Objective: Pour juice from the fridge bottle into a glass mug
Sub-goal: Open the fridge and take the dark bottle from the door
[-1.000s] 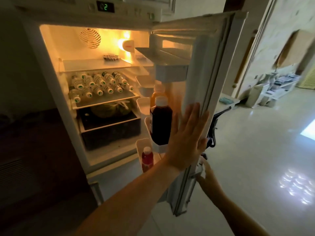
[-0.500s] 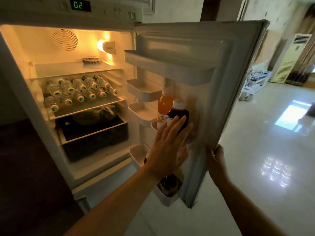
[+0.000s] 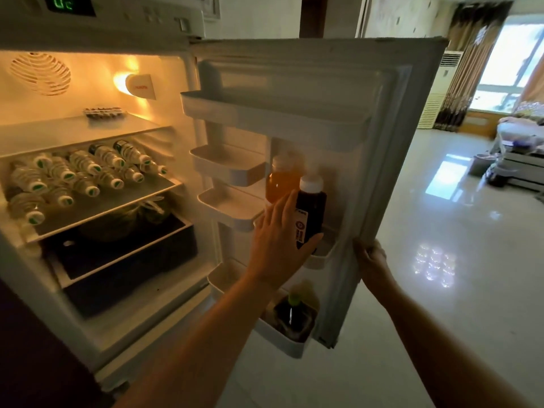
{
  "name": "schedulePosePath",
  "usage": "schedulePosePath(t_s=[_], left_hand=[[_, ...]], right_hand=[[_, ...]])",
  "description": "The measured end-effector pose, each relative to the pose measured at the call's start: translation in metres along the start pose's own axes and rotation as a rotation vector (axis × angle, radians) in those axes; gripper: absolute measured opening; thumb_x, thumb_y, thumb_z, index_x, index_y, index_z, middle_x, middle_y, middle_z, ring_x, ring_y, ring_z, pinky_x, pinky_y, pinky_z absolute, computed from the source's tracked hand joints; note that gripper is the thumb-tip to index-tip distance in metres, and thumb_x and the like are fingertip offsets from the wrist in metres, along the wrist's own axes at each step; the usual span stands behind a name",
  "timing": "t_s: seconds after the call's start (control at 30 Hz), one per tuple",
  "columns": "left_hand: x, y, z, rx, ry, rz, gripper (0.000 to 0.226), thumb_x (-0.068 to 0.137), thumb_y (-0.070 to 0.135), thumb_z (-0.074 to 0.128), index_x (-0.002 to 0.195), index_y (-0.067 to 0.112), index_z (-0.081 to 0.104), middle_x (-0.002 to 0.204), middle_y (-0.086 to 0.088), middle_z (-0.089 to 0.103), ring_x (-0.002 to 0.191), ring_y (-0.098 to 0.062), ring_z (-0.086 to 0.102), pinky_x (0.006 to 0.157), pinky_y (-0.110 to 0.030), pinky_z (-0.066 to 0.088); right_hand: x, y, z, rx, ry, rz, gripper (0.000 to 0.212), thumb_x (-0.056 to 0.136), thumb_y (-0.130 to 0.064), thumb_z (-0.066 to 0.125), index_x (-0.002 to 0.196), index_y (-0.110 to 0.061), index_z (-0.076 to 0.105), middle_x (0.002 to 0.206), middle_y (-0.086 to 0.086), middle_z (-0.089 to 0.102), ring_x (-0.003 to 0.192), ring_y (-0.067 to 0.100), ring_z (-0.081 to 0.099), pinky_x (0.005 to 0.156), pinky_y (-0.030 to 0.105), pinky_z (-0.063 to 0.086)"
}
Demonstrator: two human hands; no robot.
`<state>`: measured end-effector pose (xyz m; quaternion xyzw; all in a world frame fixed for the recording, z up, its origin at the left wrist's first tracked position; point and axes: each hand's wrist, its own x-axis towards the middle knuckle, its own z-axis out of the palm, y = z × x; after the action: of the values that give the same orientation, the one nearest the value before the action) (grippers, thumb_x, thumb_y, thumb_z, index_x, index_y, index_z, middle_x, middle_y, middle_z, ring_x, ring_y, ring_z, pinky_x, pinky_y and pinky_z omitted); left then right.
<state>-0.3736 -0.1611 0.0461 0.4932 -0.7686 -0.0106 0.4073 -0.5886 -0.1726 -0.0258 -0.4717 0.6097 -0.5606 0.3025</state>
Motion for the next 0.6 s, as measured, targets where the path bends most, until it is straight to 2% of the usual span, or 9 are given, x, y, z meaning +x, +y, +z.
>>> schedulePosePath(t_s=[0.1, 0.2, 0.27, 0.33, 0.4, 0.53, 0.6], left_hand=[[0.009, 0.009, 0.009, -0.062, -0.006, -0.039, 0.090, 0.080, 0.055, 0.063, 0.147, 0.019, 0.015, 0.148, -0.007, 0.033, 0.135, -0.029, 0.032, 0.107, -0.055, 0.032], [0.016, 0.016, 0.016, -0.139, 0.005, -0.093, 0.094, 0.079, 0.045, 0.069, 0.148, 0.019, 0.011, 0.148, -0.008, 0.033, 0.135, -0.030, 0.031, 0.105, -0.057, 0.035], [0.018, 0.017, 0.021, -0.164, 0.009, -0.123, 0.095, 0.079, 0.036, 0.072, 0.148, 0.019, 0.010, 0.148, -0.010, 0.033, 0.134, -0.032, 0.033, 0.102, -0.057, 0.037], [0.018, 0.016, 0.023, -0.185, 0.002, -0.137, 0.094, 0.081, 0.028, 0.071, 0.148, 0.022, 0.007, 0.149, -0.011, 0.030, 0.133, -0.034, 0.036, 0.100, -0.057, 0.040], [0.018, 0.014, 0.024, -0.208, -0.008, -0.153, 0.093, 0.083, 0.027, 0.069, 0.148, 0.027, 0.003, 0.150, -0.011, 0.029, 0.131, -0.033, 0.039, 0.099, -0.056, 0.042], [0.015, 0.012, 0.025, -0.218, 0.000, -0.185, 0.095, 0.084, 0.028, 0.068, 0.146, 0.036, -0.003, 0.146, -0.010, 0.036, 0.123, -0.031, 0.048, 0.092, -0.053, 0.048], [0.015, 0.012, 0.025, -0.223, 0.006, -0.203, 0.097, 0.084, 0.028, 0.068, 0.145, 0.041, -0.006, 0.146, -0.010, 0.036, 0.122, -0.032, 0.049, 0.090, -0.054, 0.050]], right_hand=[[0.006, 0.005, 0.000, -0.010, -0.013, 0.009, 0.089, 0.057, -0.085, 0.052, 0.111, -0.014, 0.053, 0.102, 0.014, 0.064, 0.090, 0.030, 0.064, 0.076, 0.051, 0.056], [0.006, 0.001, 0.001, -0.038, 0.002, 0.032, 0.079, 0.064, -0.074, 0.053, 0.114, -0.013, 0.054, 0.103, 0.013, 0.064, 0.091, 0.029, 0.064, 0.077, 0.053, 0.055], [0.000, -0.012, 0.003, -0.066, 0.025, 0.042, 0.063, 0.072, -0.058, 0.058, 0.114, -0.010, 0.053, 0.104, 0.014, 0.062, 0.093, 0.031, 0.063, 0.079, 0.051, 0.055], [-0.004, -0.021, 0.005, -0.073, 0.045, 0.023, 0.040, 0.083, -0.028, 0.062, 0.117, -0.010, 0.049, 0.104, 0.010, 0.058, 0.097, 0.031, 0.060, 0.081, 0.047, 0.055], [-0.006, -0.024, 0.006, -0.056, 0.049, -0.010, 0.040, 0.086, -0.010, 0.061, 0.123, -0.011, 0.045, 0.105, 0.005, 0.054, 0.100, 0.028, 0.056, 0.084, 0.043, 0.053], [-0.011, -0.021, 0.002, -0.097, 0.011, -0.019, 0.047, 0.085, -0.010, 0.064, 0.126, -0.014, 0.041, 0.115, 0.004, 0.051, 0.109, 0.027, 0.053, 0.084, 0.038, 0.051], [-0.013, -0.018, -0.003, -0.188, 0.019, -0.038, 0.067, 0.083, -0.021, 0.068, 0.138, -0.015, 0.031, 0.136, 0.007, 0.042, 0.125, 0.027, 0.043, 0.096, 0.043, 0.047]])
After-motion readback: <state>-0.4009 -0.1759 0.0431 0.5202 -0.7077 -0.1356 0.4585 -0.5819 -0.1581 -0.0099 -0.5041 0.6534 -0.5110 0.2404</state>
